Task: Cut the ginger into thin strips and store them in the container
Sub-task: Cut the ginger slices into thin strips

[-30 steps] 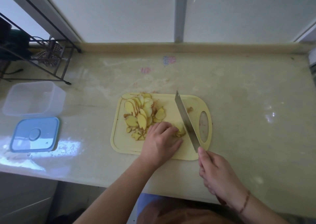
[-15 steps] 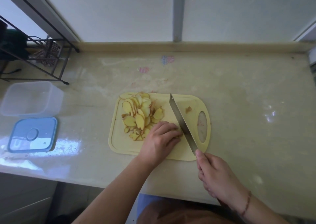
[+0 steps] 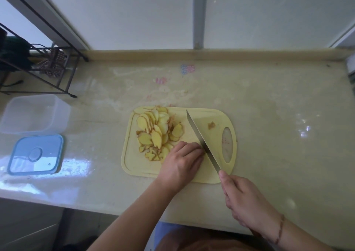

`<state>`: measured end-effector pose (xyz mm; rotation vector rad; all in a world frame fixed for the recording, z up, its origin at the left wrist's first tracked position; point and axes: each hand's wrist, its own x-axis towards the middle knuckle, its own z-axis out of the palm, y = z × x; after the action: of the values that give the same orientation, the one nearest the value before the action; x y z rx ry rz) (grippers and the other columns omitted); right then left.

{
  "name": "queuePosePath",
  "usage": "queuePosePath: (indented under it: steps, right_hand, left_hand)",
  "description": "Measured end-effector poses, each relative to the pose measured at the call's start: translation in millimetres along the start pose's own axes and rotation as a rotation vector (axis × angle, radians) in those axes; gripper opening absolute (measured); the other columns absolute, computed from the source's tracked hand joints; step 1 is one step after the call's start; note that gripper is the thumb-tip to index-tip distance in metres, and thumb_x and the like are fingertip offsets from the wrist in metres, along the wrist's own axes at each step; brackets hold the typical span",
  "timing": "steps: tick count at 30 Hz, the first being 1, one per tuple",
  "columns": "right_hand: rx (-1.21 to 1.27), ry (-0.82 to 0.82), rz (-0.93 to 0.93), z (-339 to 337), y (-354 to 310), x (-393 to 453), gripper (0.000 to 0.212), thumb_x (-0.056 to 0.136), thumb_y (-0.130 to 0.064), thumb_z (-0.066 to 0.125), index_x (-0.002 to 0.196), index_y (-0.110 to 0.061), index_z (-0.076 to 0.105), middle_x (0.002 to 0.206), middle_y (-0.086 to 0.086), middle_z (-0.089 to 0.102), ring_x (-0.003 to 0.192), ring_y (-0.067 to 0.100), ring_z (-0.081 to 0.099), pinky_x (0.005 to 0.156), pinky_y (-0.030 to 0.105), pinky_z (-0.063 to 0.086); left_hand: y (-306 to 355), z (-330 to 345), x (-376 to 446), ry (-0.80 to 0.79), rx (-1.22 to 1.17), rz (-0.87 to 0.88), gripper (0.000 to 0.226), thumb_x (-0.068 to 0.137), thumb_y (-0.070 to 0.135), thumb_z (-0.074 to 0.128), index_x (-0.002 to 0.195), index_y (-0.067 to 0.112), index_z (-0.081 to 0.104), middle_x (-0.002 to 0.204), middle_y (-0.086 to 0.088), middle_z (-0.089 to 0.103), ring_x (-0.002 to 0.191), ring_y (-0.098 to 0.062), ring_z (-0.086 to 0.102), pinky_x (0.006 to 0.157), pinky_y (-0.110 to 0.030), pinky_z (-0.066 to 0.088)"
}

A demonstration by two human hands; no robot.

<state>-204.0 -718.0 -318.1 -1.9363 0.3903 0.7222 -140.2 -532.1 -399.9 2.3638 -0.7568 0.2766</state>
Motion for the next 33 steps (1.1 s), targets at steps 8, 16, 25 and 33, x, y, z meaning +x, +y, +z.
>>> queuePosePath:
  steps: [8, 16, 25, 33]
  right_hand:
    - [-0.121, 0.051, -0.078, -3, 2, -19, 0.060, 0.081, -0.071, 0.028, 0.063, -0.016, 0.046, 0.054, -0.001, 0.054, 0.053, 0.007, 0.050, 0.061, 0.028, 0.042]
    - [-0.126, 0.042, -0.074, 0, -3, -20, 0.055, 0.080, -0.069, 0.027, 0.061, -0.019, 0.039, 0.053, -0.021, 0.053, 0.054, 0.006, 0.047, 0.060, 0.023, 0.039]
    - [-0.141, 0.053, -0.045, -3, -1, -15, 0.064, 0.074, -0.076, 0.022, 0.061, -0.016, 0.038, 0.051, -0.013, 0.050, 0.053, 0.009, 0.042, 0.059, 0.027, 0.038]
    - [-0.111, 0.094, -0.103, 6, 8, 3, 0.073, 0.079, -0.085, 0.017, 0.059, -0.017, 0.036, 0.051, -0.008, 0.049, 0.051, 0.009, 0.042, 0.056, 0.026, 0.035]
  left_hand:
    - [1, 5, -2, 0.025, 0.015, 0.005, 0.010, 0.093, 0.010, 0.071, 0.100, 0.005, 0.075, 0.111, -0.005, 0.071, 0.083, -0.025, 0.060, 0.080, -0.033, 0.051]
    - [3, 7, -1, 0.065, 0.002, 0.014, 0.008, 0.089, 0.003, 0.071, 0.096, 0.004, 0.075, 0.108, -0.004, 0.072, 0.081, -0.024, 0.059, 0.078, -0.030, 0.050]
    - [1, 9, -1, 0.051, -0.004, 0.023, 0.012, 0.089, 0.002, 0.070, 0.100, 0.003, 0.075, 0.116, -0.006, 0.071, 0.084, -0.028, 0.064, 0.079, -0.035, 0.051]
    - [1, 10, -1, 0.058, 0.002, 0.022, 0.011, 0.090, 0.006, 0.071, 0.100, 0.002, 0.075, 0.114, -0.007, 0.071, 0.087, -0.026, 0.064, 0.080, -0.035, 0.052]
